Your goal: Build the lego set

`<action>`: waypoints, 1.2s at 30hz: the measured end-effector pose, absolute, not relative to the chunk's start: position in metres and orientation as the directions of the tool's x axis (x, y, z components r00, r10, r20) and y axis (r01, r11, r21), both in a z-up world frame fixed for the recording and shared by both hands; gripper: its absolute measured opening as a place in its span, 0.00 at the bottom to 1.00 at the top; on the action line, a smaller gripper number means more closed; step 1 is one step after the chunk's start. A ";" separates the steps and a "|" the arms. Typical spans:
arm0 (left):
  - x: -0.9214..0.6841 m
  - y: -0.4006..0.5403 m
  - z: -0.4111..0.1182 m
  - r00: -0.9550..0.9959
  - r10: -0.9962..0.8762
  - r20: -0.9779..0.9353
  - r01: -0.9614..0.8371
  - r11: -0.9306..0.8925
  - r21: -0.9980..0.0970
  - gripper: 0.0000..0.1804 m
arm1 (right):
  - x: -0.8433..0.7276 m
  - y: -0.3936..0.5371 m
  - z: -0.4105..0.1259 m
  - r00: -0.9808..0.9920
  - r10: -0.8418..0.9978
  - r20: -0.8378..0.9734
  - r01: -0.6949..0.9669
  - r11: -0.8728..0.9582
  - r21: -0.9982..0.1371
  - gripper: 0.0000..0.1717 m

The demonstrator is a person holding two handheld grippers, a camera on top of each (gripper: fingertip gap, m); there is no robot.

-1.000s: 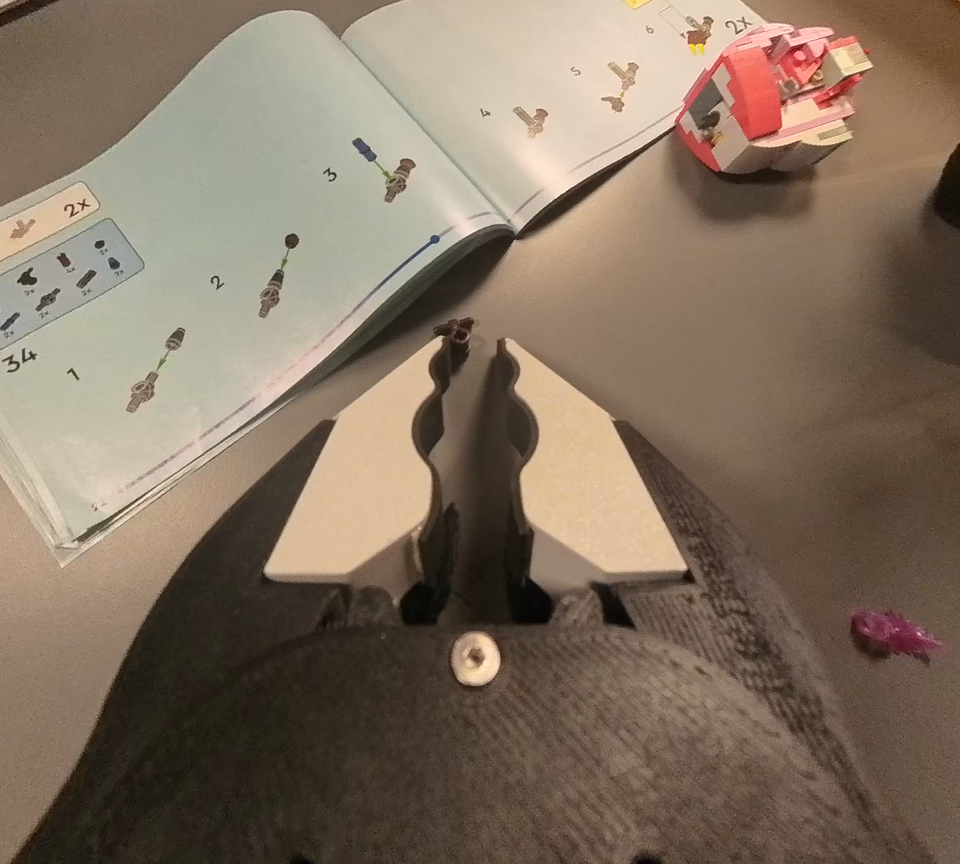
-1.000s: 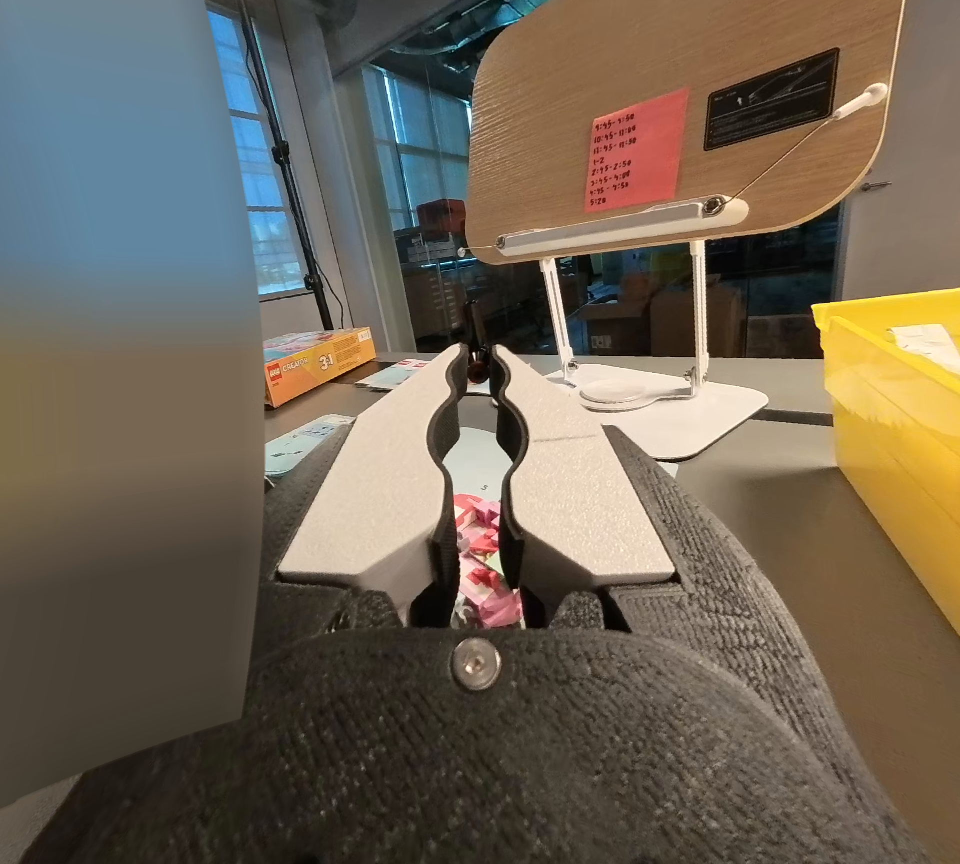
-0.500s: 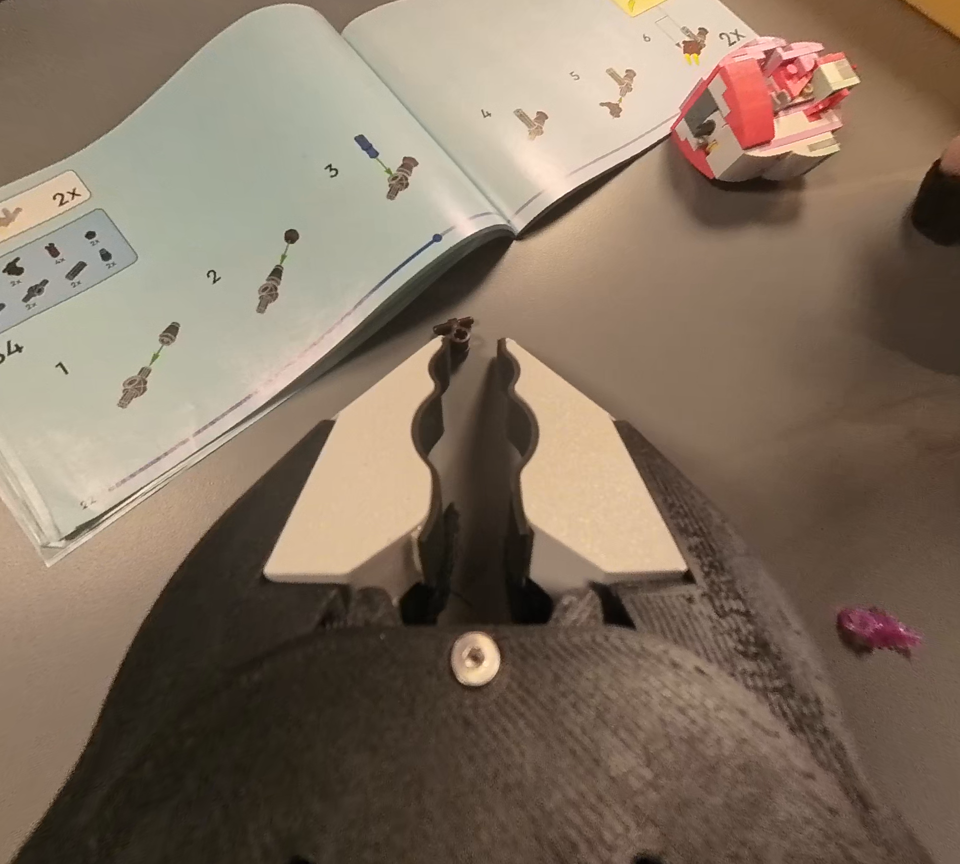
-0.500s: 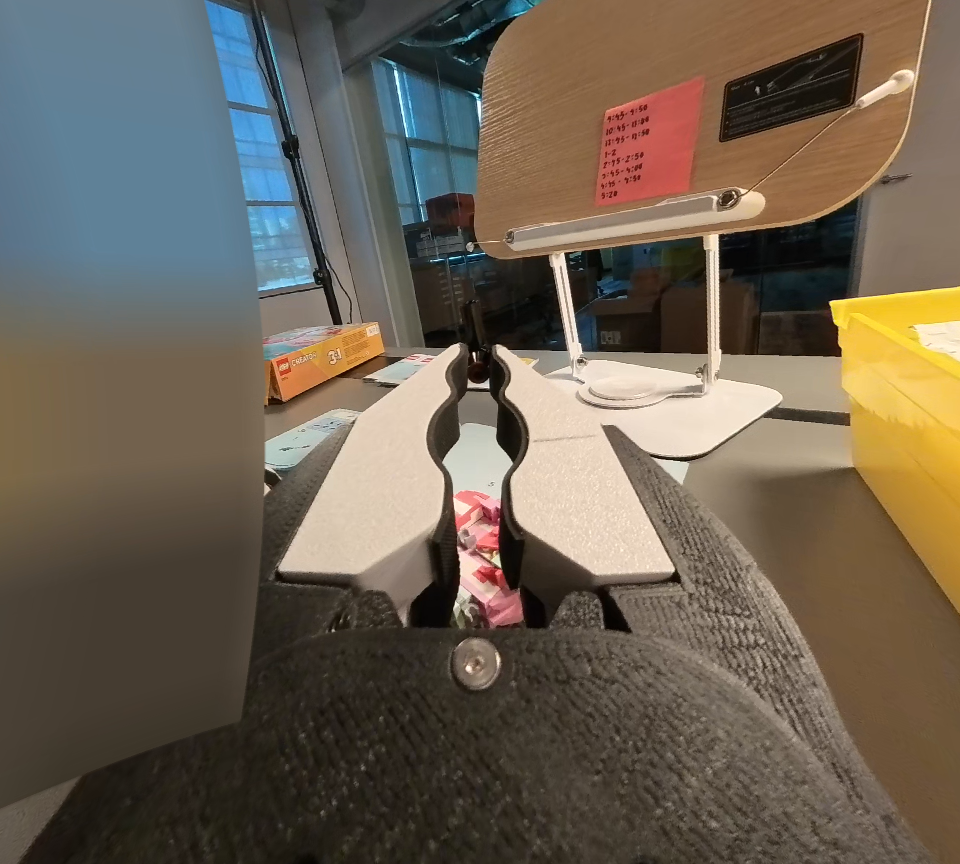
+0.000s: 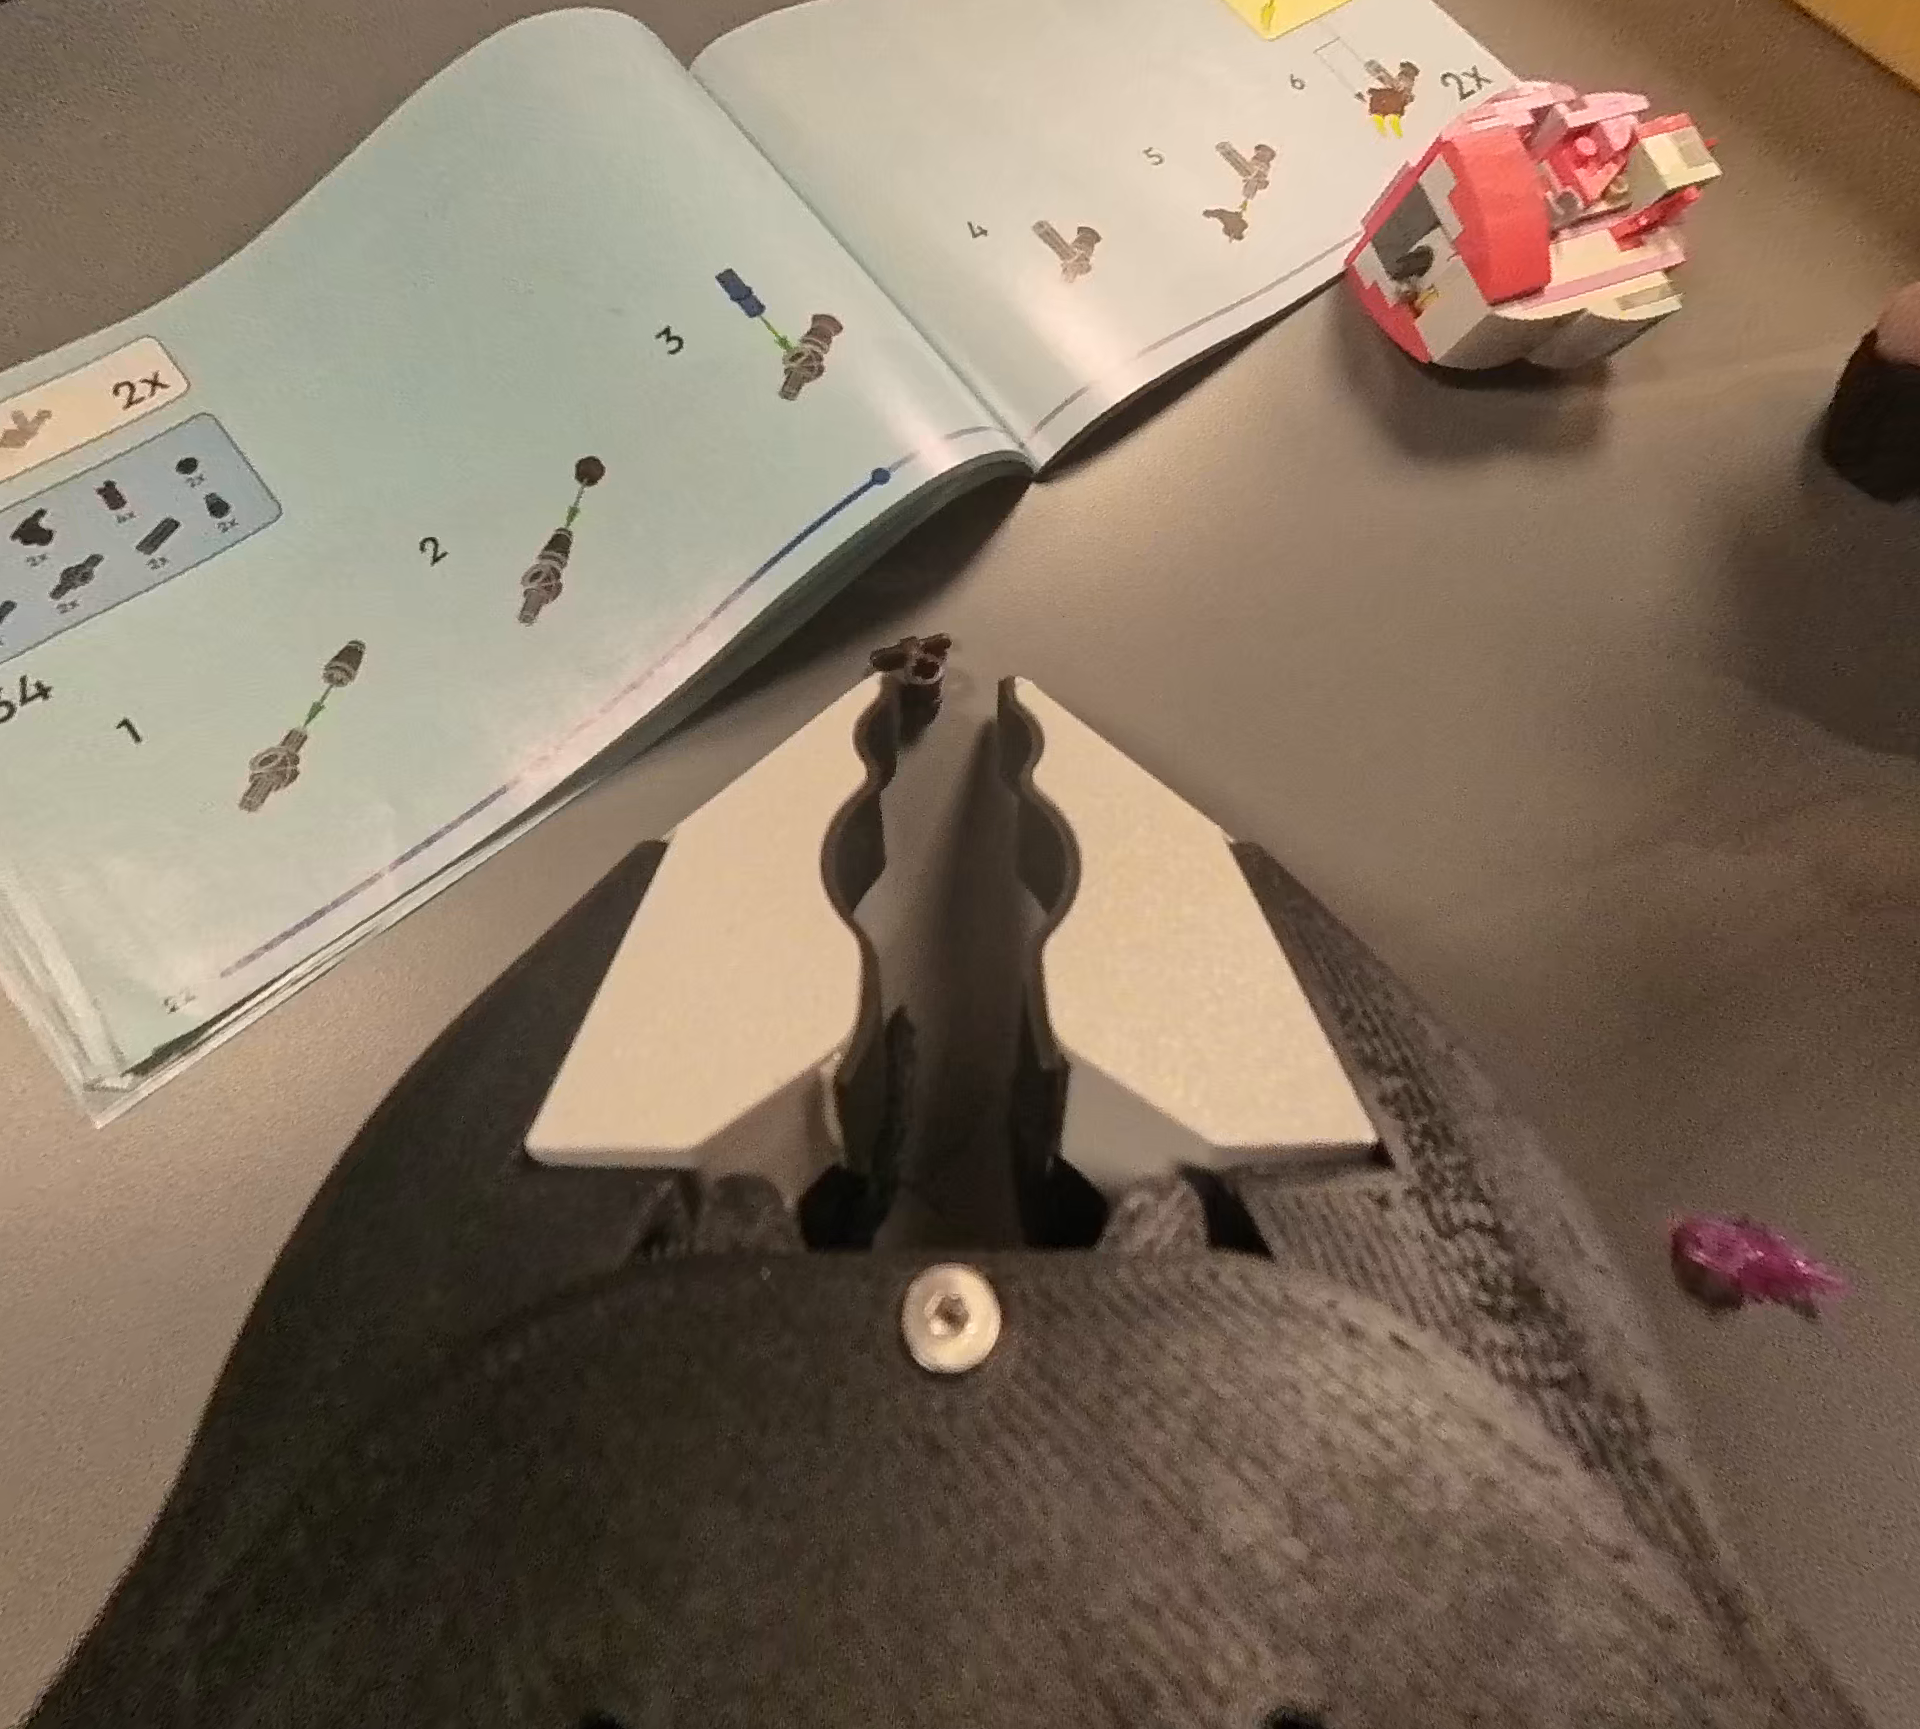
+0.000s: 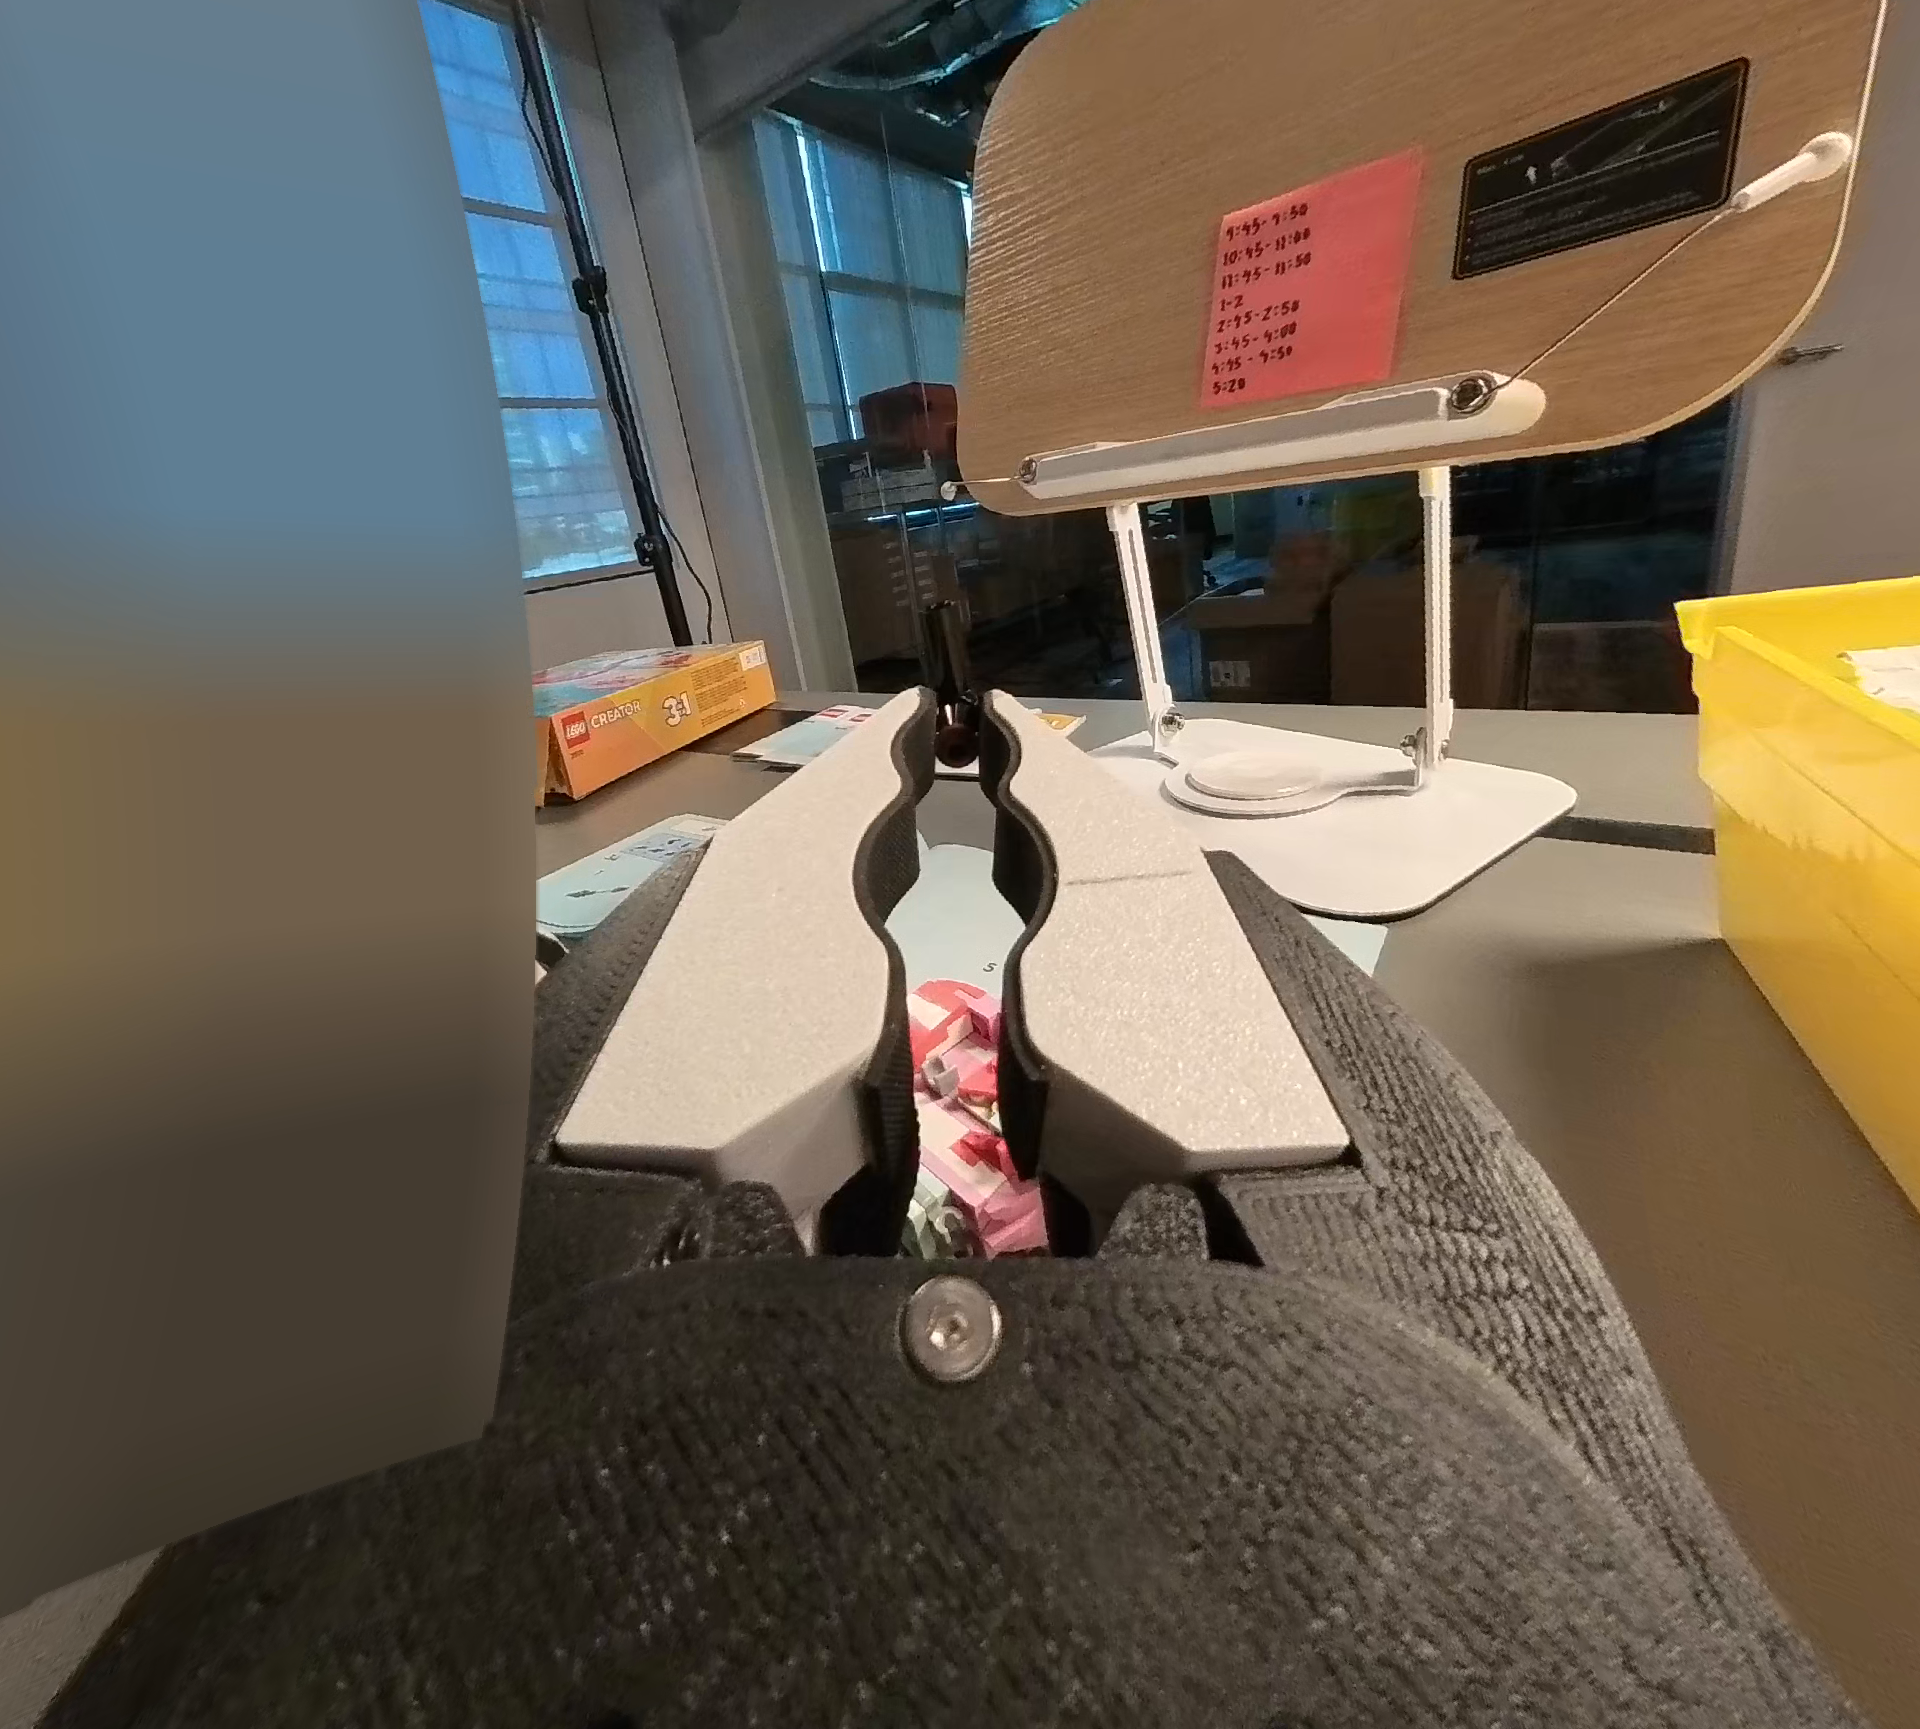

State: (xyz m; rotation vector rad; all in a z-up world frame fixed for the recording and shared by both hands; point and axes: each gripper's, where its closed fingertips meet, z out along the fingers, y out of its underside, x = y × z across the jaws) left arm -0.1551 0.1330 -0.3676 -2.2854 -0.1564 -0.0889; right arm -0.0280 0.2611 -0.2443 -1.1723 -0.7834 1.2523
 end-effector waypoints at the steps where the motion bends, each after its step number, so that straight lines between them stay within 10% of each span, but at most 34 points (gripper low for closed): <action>1: -0.156 0.133 -0.367 0.989 0.091 0.112 0.145 -0.650 -0.746 0.11 | -0.028 0.261 -0.244 0.196 0.970 -0.144 -0.293 -0.083 -0.953 0.03; 21: -0.157 0.137 -0.367 0.996 0.084 -0.031 0.032 -0.656 -0.754 0.04 | -0.033 0.254 -0.244 0.197 0.976 -0.089 -0.276 -0.032 -0.961 0.03; 36: -0.056 0.133 -0.250 0.745 -0.008 -0.667 -0.666 -0.059 -0.744 0.03 | -0.033 0.250 -0.243 0.191 0.980 -0.058 -0.270 -0.004 -0.963 0.03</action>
